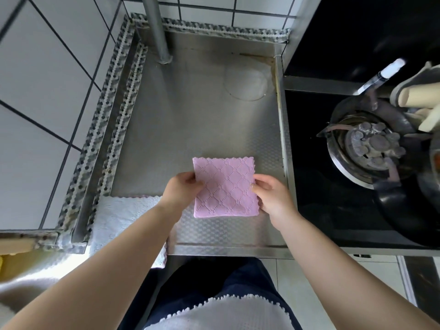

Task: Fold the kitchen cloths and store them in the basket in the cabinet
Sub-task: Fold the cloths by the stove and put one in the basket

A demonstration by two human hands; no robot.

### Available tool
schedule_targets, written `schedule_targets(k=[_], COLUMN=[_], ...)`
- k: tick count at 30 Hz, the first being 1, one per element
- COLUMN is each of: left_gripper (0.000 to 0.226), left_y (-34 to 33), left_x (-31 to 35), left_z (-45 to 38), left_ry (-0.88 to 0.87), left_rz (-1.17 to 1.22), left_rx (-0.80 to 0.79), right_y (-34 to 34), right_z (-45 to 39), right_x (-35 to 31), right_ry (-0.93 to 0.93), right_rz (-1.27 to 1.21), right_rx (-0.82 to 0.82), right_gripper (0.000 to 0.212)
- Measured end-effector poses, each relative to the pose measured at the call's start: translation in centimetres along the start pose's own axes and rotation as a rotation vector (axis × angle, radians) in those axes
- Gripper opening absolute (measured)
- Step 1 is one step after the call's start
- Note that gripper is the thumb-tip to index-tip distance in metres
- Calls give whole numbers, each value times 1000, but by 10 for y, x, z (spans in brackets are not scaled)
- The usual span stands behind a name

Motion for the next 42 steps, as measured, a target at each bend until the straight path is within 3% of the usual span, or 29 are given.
schedule_targets(k=[6,13,20,28,42], left_gripper=[21,18,36,57,50], left_y=[17,77,139,151,162], left_x=[-3,-9,-38,-59,-78], left_z=[15,62,99,109,96], left_ry=[3,5,-12,-86,-120], left_rz=[93,158,160,3,-3], left_rx=[-9,49,118,230,309], right_y=[-8,-55,-113,-143,-159], right_z=[24,61,92,112,116], right_x=[-9,-32,-35,-16,-15], right_ry=[-117,-32,9,-16,72], right_rz=[-229,-131,7,76,238], right_rx=[-123,-298,-436,-471,-471], right_gripper=[18,22,21,25,34])
Point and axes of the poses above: each hand's wrist, its own z-axis away from the middle knuckle, its own y-axis out of the back of the hand, x = y × z, the point moved 4 cm from there along -z, towards the middle knuckle, and after that the axes turned 6 degrees about z, right-handed, at the moved point
